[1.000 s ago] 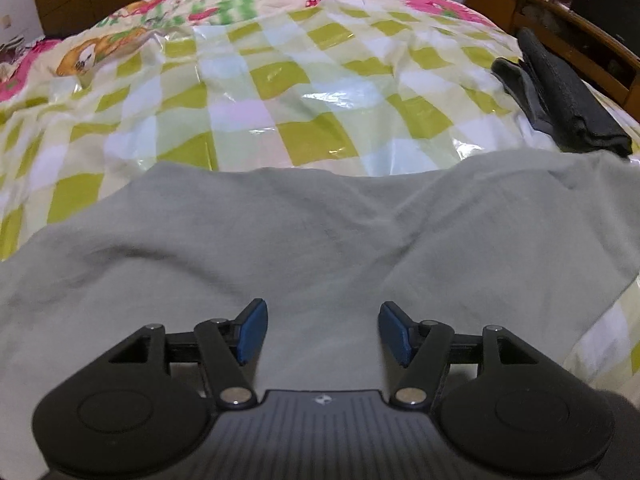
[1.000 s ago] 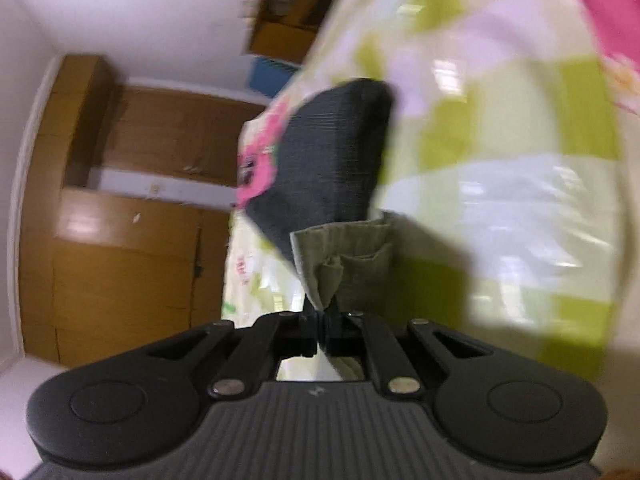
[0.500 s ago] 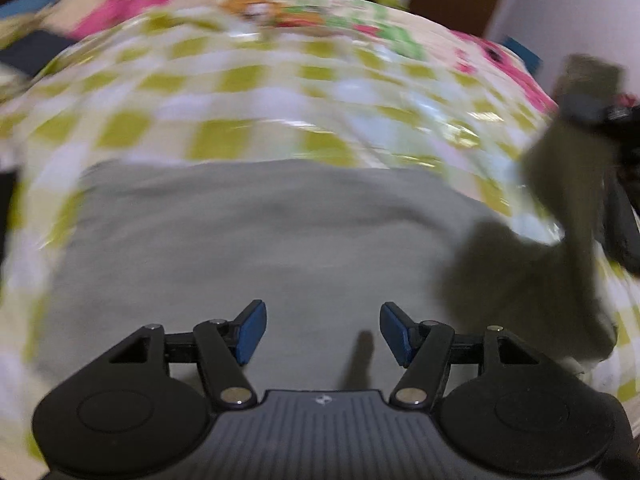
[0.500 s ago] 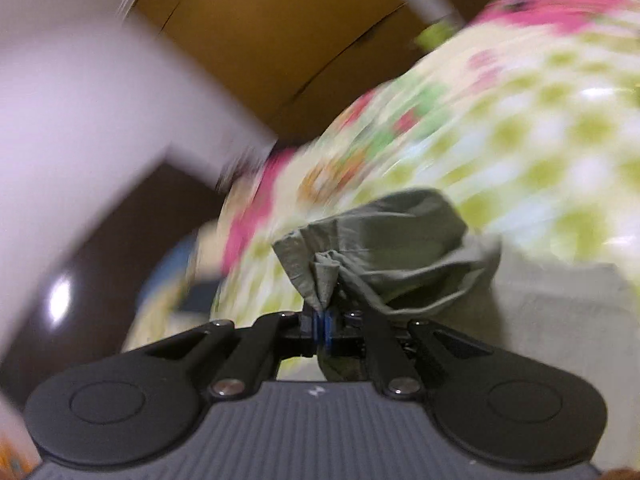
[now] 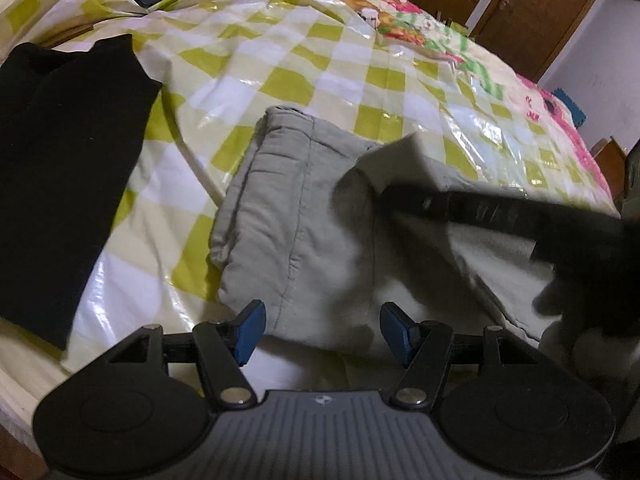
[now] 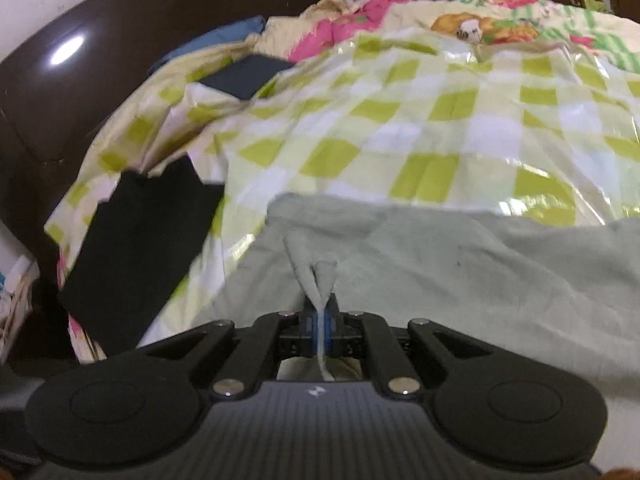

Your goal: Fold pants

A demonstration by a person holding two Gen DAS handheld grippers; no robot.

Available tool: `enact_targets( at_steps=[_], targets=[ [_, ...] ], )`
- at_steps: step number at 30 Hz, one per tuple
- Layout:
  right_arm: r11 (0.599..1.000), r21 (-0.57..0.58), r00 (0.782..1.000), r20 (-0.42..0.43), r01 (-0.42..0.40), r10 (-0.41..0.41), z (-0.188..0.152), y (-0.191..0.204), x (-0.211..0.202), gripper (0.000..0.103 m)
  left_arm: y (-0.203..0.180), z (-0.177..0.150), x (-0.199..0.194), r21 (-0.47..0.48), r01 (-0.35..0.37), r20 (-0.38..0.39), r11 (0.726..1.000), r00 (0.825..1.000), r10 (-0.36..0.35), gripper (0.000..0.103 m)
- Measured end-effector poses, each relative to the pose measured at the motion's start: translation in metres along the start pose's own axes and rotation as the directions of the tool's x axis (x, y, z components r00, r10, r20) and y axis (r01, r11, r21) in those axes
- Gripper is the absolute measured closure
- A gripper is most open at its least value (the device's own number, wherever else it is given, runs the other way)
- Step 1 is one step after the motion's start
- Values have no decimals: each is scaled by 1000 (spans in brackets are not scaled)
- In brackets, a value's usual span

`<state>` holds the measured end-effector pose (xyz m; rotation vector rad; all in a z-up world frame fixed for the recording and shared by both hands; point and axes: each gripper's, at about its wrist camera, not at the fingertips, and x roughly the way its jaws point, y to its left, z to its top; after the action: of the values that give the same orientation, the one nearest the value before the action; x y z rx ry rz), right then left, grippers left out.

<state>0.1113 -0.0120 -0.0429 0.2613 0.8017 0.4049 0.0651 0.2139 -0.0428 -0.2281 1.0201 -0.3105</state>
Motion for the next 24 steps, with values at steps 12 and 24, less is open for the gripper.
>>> enact_targets(
  at_steps=[12,24],
  targets=[
    [977,-180,982,-173,-113,81,-9,44,42,90,30,-6,-22,-37,-27,18,999,999,28,27],
    [983,17,981,-74,-181,182,-6,-14,-29,65,-8,13,-49,175,-59,79,983,996,46,26]
  ],
)
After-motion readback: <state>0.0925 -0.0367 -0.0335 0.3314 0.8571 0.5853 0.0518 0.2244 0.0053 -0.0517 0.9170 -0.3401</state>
